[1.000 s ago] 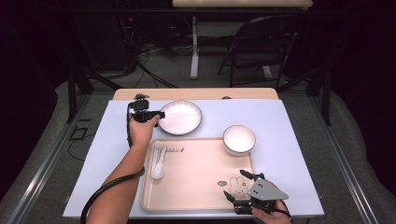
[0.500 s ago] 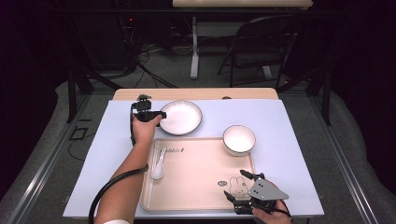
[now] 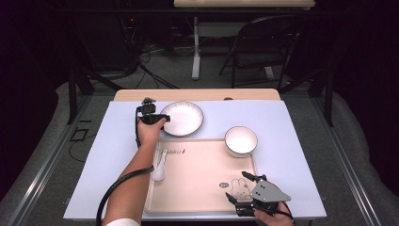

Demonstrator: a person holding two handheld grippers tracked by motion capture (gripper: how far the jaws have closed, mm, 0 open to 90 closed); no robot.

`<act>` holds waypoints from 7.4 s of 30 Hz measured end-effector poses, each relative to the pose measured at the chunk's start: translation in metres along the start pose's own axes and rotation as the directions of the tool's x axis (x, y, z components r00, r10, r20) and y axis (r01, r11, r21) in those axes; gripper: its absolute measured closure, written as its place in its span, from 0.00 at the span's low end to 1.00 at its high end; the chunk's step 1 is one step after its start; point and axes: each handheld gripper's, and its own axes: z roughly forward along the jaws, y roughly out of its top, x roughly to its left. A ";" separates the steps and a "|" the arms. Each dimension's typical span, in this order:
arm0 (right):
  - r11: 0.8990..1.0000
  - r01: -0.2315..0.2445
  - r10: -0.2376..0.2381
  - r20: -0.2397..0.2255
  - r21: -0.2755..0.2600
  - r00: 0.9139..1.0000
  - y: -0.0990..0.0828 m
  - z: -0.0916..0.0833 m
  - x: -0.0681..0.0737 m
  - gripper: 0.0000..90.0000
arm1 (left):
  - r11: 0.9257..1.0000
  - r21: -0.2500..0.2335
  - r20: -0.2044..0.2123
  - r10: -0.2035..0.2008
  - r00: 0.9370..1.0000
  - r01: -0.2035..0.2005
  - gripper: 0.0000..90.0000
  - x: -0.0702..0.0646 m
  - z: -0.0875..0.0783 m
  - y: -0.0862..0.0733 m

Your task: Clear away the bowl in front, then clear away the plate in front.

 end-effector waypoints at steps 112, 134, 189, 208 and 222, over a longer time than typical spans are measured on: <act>1.000 -0.015 0.015 -0.001 0.002 1.000 0.000 0.001 -0.002 0.16 | 1.000 -0.011 0.048 -0.012 0.999 0.013 0.94 -0.017 -0.047 0.037; 1.000 -0.010 0.010 0.001 0.004 1.000 0.000 0.000 -0.001 0.16 | 0.990 -0.021 0.118 0.140 0.983 -0.139 0.94 -0.030 -0.090 0.036; 1.000 0.006 -0.006 0.003 0.007 1.000 0.000 0.001 0.000 0.16 | 0.935 0.092 0.356 0.291 0.888 -0.343 0.93 -0.060 -0.112 -0.061; 1.000 0.004 -0.004 0.004 0.007 1.000 0.000 0.001 0.000 0.16 | 0.917 0.144 0.354 0.304 0.884 -0.373 0.95 -0.062 -0.090 -0.086; 1.000 0.004 -0.004 0.004 0.008 1.000 0.000 0.001 0.001 0.16 | 0.926 0.160 0.306 0.282 0.909 -0.341 0.93 -0.053 -0.072 -0.096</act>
